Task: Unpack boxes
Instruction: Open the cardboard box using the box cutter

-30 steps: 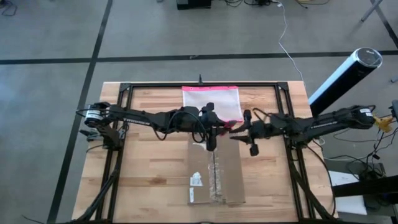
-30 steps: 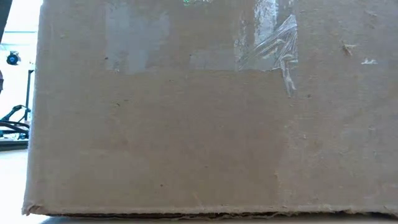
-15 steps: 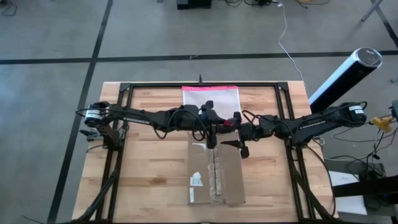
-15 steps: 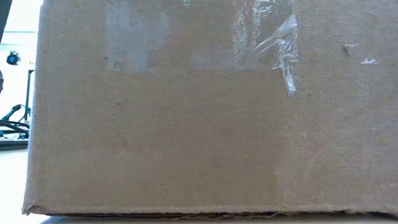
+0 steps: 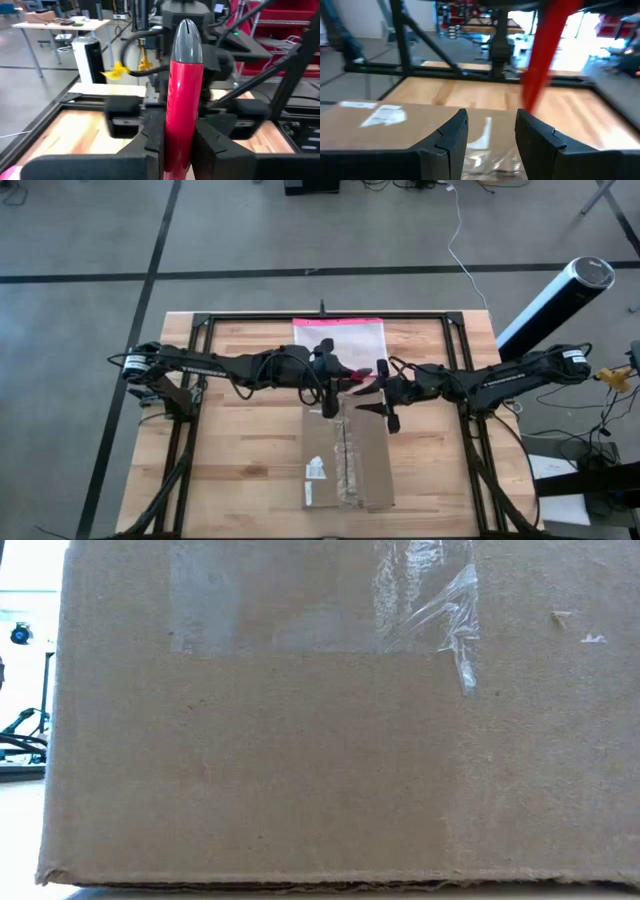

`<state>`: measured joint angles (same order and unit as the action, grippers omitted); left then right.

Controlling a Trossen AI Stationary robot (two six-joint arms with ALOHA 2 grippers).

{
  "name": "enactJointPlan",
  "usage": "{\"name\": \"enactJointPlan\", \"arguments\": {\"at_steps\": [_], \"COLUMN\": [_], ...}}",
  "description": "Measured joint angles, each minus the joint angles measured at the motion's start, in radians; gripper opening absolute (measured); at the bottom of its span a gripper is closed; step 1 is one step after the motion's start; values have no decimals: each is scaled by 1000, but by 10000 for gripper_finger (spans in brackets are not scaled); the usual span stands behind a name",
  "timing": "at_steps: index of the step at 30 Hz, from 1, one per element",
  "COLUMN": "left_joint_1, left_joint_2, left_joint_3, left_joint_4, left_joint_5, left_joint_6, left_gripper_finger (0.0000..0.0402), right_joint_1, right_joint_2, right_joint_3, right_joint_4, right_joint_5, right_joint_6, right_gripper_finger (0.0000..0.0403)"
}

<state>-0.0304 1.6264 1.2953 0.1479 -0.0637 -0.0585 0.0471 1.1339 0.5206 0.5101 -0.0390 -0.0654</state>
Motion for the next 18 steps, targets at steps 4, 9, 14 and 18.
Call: {"name": "enactJointPlan", "arguments": {"at_steps": [4,9,14,18], "left_joint_1": [-4,-11,-13,-18], "left_joint_2": [6,7,7,8], "left_joint_3": [0,0,0,0], "left_joint_4": [-2,5,28,44], "left_joint_5": [1,-2,-2,-4], "left_joint_6": [-8,-9,-8,-7], "left_gripper_finger": [40,40,40,40], "right_joint_1": [0,0,0,0], "right_joint_2": [0,0,1,2], "right_joint_3": [11,15,16,16], "right_joint_4": [1,22,77,94], "right_joint_5": [43,43,42,41], "right_joint_6": [-19,-22,-17,-13], "right_gripper_finger": [140,156,169,168]}}
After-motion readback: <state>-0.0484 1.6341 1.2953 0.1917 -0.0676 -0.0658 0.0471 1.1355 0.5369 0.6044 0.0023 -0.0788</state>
